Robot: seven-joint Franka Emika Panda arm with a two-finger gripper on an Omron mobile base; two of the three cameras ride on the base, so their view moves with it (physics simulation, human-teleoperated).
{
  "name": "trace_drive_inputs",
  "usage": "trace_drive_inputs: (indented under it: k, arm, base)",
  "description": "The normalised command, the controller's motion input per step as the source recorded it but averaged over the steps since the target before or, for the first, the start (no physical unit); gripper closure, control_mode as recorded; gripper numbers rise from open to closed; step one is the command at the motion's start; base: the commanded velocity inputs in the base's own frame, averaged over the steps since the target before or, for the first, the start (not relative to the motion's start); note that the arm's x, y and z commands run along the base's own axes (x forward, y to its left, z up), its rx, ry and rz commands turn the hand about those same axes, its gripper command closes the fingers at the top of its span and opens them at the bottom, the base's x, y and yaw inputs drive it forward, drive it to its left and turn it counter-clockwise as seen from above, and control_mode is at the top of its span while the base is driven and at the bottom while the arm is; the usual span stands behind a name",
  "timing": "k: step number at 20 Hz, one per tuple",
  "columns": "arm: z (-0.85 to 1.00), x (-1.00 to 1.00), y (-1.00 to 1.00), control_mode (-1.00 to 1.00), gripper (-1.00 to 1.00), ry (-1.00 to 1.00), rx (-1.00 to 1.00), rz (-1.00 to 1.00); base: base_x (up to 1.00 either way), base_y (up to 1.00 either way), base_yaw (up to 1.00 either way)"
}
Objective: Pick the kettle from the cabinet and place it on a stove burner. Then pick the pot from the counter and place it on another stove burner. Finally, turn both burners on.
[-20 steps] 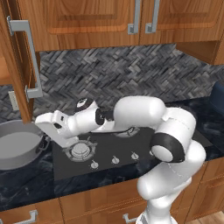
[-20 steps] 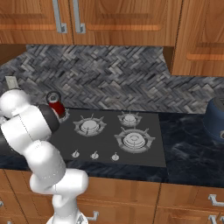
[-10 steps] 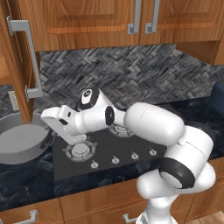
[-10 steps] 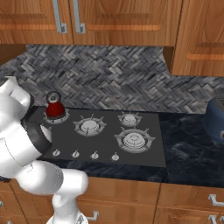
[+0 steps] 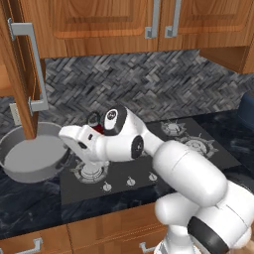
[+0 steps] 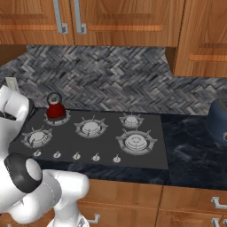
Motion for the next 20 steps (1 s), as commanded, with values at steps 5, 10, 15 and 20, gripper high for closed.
trace_drive_inputs:
  k: [5,10,15,20]
  arm:
    - [0.37,0.00,-0.50,-1.00,1.00,0.10,0.00,-0.02]
    - [0.44,0.00,-0.48,-1.00,1.00,0.11,0.00,-0.01]
    - [0.46,0.00,-0.49,-1.00,1.00,0.12,0.00,-0.01]
    - [0.52,0.00,-0.48,-1.00,1.00,0.14,0.00,-0.03]
  base:
    - [0.00,0.00,0.00]
    - [0.00,0.00,0.00]
    - [0.00,0.00,0.00]
    - [0.00,0.00,0.00]
